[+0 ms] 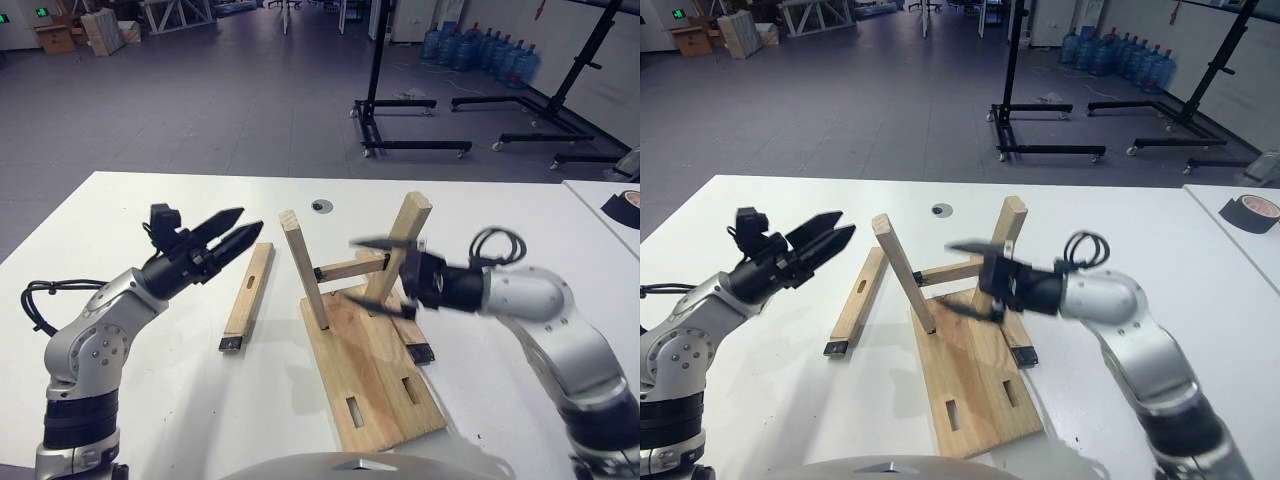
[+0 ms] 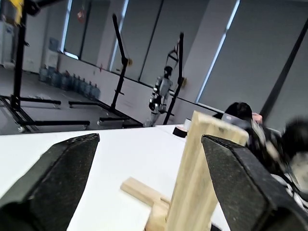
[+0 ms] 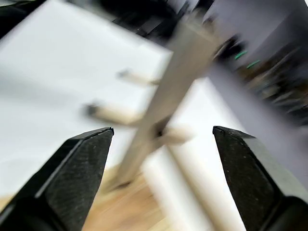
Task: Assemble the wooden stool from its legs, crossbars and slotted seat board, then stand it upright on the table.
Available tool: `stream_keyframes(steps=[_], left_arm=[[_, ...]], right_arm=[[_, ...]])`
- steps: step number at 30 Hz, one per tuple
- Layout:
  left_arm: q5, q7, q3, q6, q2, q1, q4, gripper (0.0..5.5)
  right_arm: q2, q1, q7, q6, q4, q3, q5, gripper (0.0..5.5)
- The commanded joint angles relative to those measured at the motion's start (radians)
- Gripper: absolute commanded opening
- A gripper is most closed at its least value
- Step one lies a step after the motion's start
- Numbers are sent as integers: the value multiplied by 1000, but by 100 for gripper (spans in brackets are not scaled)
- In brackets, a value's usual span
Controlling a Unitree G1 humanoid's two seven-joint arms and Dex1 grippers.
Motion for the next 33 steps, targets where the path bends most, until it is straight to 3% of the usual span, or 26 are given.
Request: stream_keyframes(steps=[1, 12, 17, 25, 29, 33], left_arm=[[-68, 67, 50, -14, -30, -56, -25, 388], [-179, 162, -32, 19, -94, -186, -76, 388], [-229, 197, -29, 20, -92, -226, -71, 388], [-130, 195, -91, 26, -66, -493, 138, 388], [-105, 161, -155, 70, -103, -515, 213, 388], [13, 84, -381, 216, -75, -327, 311, 388]], right_arm=[[-72, 193, 67, -10, 14, 33, 10, 382], [-61, 250, 17, 48, 378, 347, -237, 382], [-66, 255, 4, 37, 427, 393, -251, 382], [-70, 227, -6, -1, 477, 452, -305, 382], [-76, 203, -8, 18, 457, 463, -296, 382], [-91, 185, -7, 34, 437, 471, -293, 382]])
